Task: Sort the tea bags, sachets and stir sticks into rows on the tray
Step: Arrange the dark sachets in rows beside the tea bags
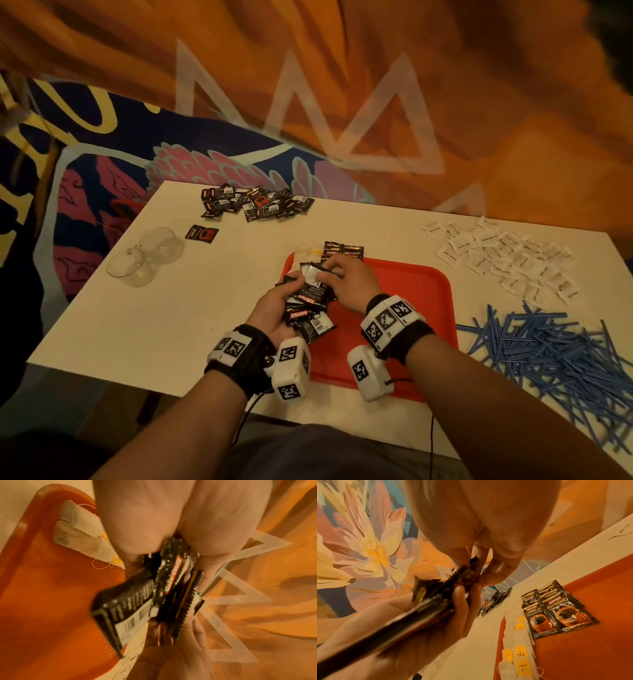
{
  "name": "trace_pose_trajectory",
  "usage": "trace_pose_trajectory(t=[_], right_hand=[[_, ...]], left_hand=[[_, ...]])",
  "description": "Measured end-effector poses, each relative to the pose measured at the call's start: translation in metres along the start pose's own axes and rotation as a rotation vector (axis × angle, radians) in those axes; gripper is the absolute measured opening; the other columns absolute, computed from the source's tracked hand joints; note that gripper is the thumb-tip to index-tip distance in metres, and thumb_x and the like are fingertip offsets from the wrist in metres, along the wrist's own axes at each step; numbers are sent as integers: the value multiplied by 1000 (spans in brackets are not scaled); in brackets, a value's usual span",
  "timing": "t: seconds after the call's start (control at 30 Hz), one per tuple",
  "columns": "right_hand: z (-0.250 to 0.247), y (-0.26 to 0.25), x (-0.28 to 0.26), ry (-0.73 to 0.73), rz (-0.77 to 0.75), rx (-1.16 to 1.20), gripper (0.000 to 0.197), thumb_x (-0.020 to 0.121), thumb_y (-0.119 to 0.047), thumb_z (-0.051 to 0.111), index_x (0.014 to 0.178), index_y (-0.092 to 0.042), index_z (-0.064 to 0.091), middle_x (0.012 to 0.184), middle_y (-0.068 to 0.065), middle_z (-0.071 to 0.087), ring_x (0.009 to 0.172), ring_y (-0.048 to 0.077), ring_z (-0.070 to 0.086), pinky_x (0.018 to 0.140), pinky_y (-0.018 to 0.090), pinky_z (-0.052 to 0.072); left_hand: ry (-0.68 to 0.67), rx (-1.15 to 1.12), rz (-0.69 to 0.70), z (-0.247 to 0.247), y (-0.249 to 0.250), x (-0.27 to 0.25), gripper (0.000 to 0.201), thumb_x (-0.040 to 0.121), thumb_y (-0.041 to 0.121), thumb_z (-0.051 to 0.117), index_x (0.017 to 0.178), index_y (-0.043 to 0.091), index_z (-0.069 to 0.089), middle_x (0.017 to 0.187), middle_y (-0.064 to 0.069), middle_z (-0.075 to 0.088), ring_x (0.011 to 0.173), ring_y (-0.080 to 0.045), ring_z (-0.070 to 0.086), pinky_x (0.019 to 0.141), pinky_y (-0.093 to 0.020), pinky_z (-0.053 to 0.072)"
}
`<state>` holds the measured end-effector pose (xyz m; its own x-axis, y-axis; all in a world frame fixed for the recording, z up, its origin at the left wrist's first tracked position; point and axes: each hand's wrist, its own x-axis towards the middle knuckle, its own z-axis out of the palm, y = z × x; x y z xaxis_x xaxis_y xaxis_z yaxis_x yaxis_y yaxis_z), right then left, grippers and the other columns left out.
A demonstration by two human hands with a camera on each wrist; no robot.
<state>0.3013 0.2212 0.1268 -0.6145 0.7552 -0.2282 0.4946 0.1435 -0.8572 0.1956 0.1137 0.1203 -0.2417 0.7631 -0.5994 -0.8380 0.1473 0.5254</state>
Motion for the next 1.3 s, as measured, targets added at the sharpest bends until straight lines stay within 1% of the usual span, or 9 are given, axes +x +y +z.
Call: trace_pose_trajectory(t=[0.37,0.5,0.6,0.7,0.8,0.93,1.03,1.13,1.3], right_hand=[[3,-3,2,138,59,-71,5,87,-24,70,86,-21,66,89,-5,63,90,15,61,74,22,41],[9,-11,2,155,74,-31,6,88,-21,69,87,-20,63,80,-6,61,77,11,59,69,21,52],[18,-20,1,170,49,-59,8,87,-20,70,89,-18,63,85,-5,62,79,8,57,58,7,38],[24,-31,2,168,54,-72,12,85,-17,72,86,-19,61,90,-1,65,86,14,61,66,18,45],[22,-39,9,199,104,-43,13,89,-17,68,88,-20,55,98,4,69,88,20,64,75,32,54],[20,-49,10,461,8,-76,18,93,-18,60,92,-34,49,95,6,70,94,29,62,69,25,43],[32,-62,-1,316,-231,-254,31,91,-4,52,108,-27,64,102,5,72,97,25,65,85,35,52],[47,-61,-12,141,-328,-455,39,85,2,51,117,-13,68,125,10,65,122,25,56,107,32,37],[65,-56,-18,79,-343,-521,54,79,-10,46,130,-11,60,140,6,56,139,19,40,115,25,20]], left_hand=[[6,34,28,-12,8,7,15,84,10,61,84,7,76,89,-19,68,64,-27,67,59,-33,58],[-48,-15,-29,-11,19,10,14,98,14,54,108,7,60,99,-22,67,76,-34,69,67,-44,60],[-59,-12,-89,-14,33,13,34,90,16,60,123,5,56,98,-21,66,81,-32,66,75,-43,58],[-42,20,-119,-18,45,17,60,81,15,62,138,2,50,97,-21,65,74,-29,66,67,-37,59],[-66,36,-112,-23,55,19,47,76,7,59,123,0,63,96,-22,67,71,-29,65,63,-36,57],[-79,84,-132,-33,68,22,24,91,-1,49,109,3,64,94,-24,68,79,-34,63,64,-41,59],[-126,40,-172,-35,76,22,32,90,1,50,121,3,58,99,-25,68,83,-36,65,66,-45,61],[-159,-25,-152,-36,84,25,51,79,5,56,130,10,56,108,-22,65,84,-33,67,75,-45,59],[-176,-47,-171,-45,91,30,29,83,10,58,111,12,64,97,-18,70,79,-30,69,72,-42,61]])
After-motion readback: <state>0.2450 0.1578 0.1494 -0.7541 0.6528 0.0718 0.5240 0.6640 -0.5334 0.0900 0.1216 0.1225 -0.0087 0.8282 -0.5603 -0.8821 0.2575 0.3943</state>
